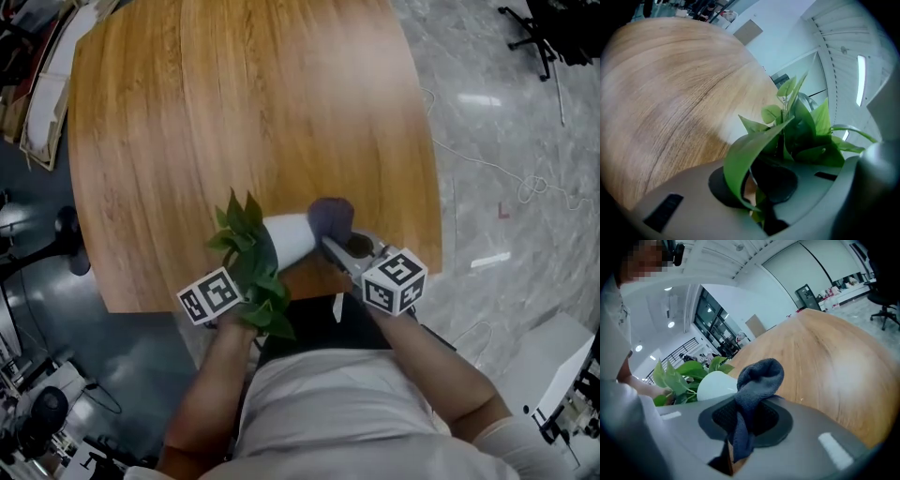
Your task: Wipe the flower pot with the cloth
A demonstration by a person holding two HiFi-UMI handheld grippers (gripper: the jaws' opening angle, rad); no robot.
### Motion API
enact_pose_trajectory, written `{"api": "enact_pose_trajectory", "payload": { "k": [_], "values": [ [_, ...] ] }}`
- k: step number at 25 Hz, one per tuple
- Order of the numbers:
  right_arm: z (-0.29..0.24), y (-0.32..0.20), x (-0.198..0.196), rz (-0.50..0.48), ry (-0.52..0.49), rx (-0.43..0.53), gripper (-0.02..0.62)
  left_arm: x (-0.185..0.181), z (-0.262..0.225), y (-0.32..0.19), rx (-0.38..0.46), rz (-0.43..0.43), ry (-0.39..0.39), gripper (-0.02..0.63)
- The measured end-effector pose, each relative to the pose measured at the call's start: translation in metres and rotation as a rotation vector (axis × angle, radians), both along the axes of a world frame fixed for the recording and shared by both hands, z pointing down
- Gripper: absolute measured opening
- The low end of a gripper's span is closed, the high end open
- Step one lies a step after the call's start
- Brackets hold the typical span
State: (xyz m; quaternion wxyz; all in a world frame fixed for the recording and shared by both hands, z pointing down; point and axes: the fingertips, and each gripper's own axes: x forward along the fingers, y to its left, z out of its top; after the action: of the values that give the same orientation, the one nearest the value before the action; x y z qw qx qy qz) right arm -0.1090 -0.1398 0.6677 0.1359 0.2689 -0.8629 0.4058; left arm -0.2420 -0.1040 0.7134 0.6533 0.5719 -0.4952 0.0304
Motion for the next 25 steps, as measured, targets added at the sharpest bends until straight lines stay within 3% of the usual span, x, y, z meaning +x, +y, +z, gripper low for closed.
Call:
{"api": "enact_pose_trajectory", "payload": {
  "k": [2, 8, 10, 14, 19, 25],
  "values": [
    [-0.015, 0.006, -0.014, -0.022, -0.021, 0.02, 0.063, -0.001, 0.002, 0.0, -0.013, -0.028, 0.013, 0.025],
    [-0.078, 0.061, -0.091, -0.246, -0.19, 0.064, 0.063, 0.001, 0.002, 0.006, -0.076, -0.121, 0.099, 0.025],
    [-0.067, 0.061, -0.085, -0.231, -0.187, 0.062, 0.061, 0.001, 0.004, 0.006, -0.082, -0.139, 0.122, 0.025],
    [-0.018, 0.042, -0.037, -0.1, -0.097, 0.003, 0.063, 0.0, 0.007, 0.003, -0.077, -0.139, 0.134, 0.025],
    [0.004, 0.028, -0.014, -0.014, -0.047, -0.068, 0.063, -0.001, 0.005, -0.002, -0.031, -0.054, 0.053, 0.028],
    [-0.073, 0.019, -0.058, -0.113, -0.214, 0.025, 0.063, -0.009, -0.009, -0.011, 0.09, 0.175, -0.181, 0.028]
  ]
}}
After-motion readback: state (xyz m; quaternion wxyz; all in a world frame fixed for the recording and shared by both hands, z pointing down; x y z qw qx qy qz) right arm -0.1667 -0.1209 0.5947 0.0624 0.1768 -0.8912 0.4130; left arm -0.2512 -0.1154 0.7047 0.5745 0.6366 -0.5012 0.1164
